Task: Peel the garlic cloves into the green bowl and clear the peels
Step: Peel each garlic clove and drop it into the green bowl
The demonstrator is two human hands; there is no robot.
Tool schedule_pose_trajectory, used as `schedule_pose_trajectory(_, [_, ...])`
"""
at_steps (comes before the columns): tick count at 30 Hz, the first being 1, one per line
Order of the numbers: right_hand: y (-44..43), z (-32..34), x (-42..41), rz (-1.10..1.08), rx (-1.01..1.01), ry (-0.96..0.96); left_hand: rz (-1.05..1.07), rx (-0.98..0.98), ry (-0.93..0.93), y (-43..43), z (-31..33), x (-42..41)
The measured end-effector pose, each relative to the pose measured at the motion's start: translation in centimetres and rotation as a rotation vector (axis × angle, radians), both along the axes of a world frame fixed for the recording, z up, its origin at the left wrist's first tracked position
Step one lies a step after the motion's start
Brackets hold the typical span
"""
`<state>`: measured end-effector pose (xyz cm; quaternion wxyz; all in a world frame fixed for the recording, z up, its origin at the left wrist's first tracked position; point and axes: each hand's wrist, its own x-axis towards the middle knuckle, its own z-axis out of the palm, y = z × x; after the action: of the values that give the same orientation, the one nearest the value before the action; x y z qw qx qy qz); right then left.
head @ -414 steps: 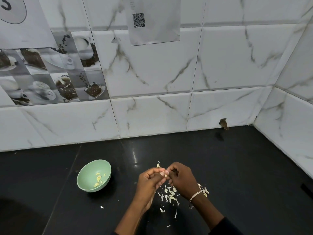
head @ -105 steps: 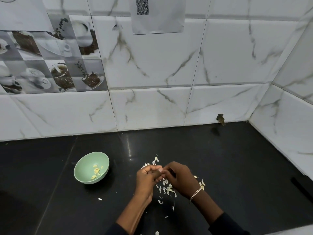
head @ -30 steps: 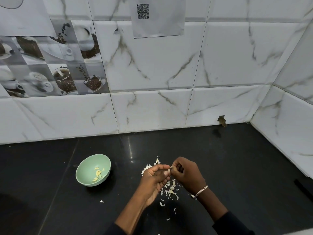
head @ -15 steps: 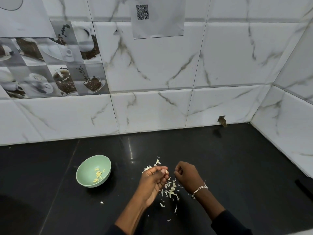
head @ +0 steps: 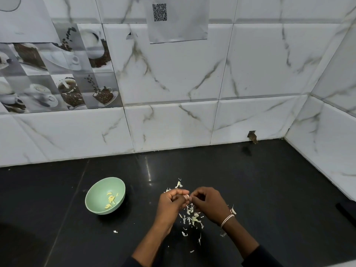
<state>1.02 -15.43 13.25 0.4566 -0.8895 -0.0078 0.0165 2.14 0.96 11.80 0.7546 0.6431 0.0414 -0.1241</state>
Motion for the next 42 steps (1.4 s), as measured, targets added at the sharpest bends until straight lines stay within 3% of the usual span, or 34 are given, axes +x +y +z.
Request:
schedule_pose_trajectory(9, [0.4,-0.2,0.3,-0.054,-0.042,-0.131,0.039,0.070,-0.056,-0.4,0.6,0.2])
schedule_pose_trajectory(23, [0.5,0.6,0.8,0.009,-0.160,-0.080,0.052,0.161,-0.168,-0.5,0.6,0.3])
schedule_pose_trajectory(33, [0.7,0.3,0.6,-0.135,0.038,-0.052,0.001,0.064,-0.131,-0.5,0.8,-0.1])
schedule_pose_trajectory(42, [0.4,0.9,0.3,-0.086,0.321,0.062,-0.019,-0.053,-0.074,-0.1,0.3,0.3])
